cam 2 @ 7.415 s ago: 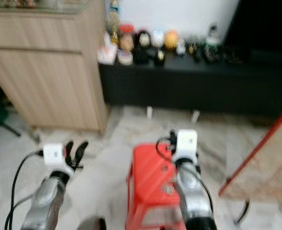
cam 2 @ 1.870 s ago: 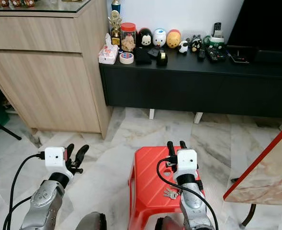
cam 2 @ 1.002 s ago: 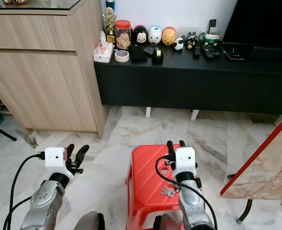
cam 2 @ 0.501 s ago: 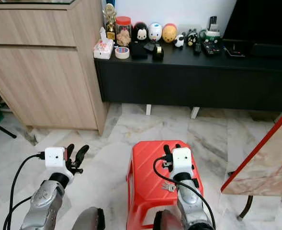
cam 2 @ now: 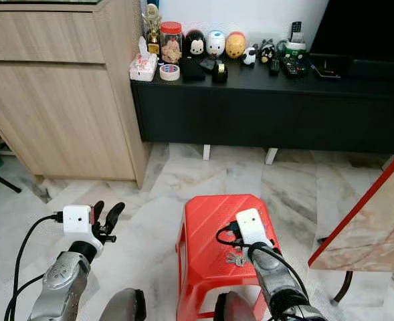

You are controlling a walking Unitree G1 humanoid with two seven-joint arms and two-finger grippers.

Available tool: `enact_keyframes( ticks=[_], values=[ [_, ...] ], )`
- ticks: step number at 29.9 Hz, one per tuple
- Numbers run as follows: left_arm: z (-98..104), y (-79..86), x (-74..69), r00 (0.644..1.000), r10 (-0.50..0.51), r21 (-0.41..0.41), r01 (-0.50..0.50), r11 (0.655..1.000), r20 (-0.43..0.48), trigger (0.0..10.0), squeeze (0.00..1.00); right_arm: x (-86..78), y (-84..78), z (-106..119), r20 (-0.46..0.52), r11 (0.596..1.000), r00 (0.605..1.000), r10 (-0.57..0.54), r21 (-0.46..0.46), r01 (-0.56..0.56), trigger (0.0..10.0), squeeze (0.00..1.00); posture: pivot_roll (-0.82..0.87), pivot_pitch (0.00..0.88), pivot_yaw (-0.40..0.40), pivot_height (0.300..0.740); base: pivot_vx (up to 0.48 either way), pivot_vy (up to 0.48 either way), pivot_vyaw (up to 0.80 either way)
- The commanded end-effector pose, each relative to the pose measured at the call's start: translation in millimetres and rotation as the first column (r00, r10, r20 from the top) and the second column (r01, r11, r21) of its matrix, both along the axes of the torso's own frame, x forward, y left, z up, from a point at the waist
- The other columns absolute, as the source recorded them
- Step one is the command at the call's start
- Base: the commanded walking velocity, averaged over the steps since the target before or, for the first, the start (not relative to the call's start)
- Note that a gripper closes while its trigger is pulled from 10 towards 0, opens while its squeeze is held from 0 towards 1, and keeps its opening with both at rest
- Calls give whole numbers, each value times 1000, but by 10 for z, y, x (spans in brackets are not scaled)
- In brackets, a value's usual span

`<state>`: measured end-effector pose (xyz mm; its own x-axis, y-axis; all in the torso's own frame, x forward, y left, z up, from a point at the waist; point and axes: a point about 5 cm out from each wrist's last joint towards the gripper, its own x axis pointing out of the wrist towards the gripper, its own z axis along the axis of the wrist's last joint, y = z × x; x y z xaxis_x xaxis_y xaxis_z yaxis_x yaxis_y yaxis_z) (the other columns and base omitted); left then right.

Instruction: Hang keys on a hook

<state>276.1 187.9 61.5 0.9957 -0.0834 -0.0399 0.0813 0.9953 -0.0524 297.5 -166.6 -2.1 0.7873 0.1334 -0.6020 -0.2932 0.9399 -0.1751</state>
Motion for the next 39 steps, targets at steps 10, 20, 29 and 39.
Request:
enact_keyframes(
  ticks=[10,20,29,39],
  values=[
    [-22,-12,-9,1000,-10,3,10,1000,-14,10000,0,-234,-196,-178,-193,995,977,89,-32,-96,10000,0,131,44,-52,612,0,0,0],
    [-19,-15,-4,1000,-11,2,11,1000,-12,10000,0,-235,-238,-167,-231,989,965,124,-55,-140,10000,0,129,41,-54,612,0,0,0],
    [-17,1,-9,1000,-9,6,9,1000,-13,10000,0,-246,-306,-183,-253,991,963,90,-71,-111,10000,0,137,45,-49,612,0,0,0],
    [-12,20,-19,1000,-10,12,10,1000,-14,10000,0,-308,-380,-243,-276,996,961,24,-74,-46,10000,0,146,50,-43,612,0,0,0]
  ],
)
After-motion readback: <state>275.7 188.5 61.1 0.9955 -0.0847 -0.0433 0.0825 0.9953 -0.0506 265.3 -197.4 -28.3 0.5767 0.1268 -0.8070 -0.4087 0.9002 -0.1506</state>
